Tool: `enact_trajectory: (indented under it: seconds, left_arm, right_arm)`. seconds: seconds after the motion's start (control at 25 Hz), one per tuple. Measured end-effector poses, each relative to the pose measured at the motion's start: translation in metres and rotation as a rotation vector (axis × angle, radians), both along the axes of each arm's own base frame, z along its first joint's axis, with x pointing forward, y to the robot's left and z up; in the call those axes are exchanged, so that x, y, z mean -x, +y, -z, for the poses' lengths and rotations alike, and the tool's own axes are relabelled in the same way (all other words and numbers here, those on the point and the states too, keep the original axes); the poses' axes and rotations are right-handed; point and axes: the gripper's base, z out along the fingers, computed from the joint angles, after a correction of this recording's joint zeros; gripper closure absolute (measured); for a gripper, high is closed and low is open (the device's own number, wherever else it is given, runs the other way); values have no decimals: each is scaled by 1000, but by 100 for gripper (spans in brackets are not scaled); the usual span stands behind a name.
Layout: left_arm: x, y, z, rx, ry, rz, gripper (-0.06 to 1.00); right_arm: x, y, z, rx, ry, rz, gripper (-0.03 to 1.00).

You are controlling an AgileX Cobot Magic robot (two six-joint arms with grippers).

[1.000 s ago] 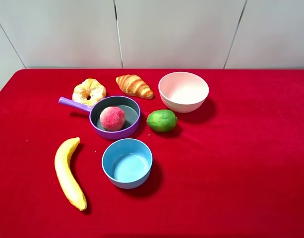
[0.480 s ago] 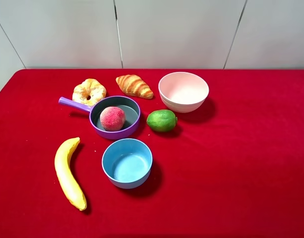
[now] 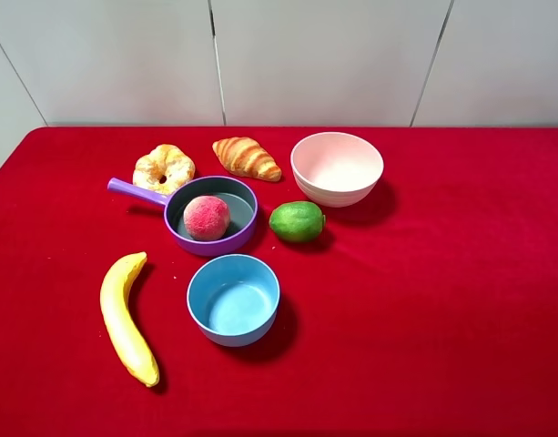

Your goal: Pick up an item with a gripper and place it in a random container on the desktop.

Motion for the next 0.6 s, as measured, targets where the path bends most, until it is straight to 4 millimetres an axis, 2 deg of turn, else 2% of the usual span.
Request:
enact_trajectory:
  seconds: [0.6]
  left_arm:
    - [0, 0, 0, 0, 0, 0, -4]
  right_arm:
    - [-2, 1, 7, -5, 36, -7, 27]
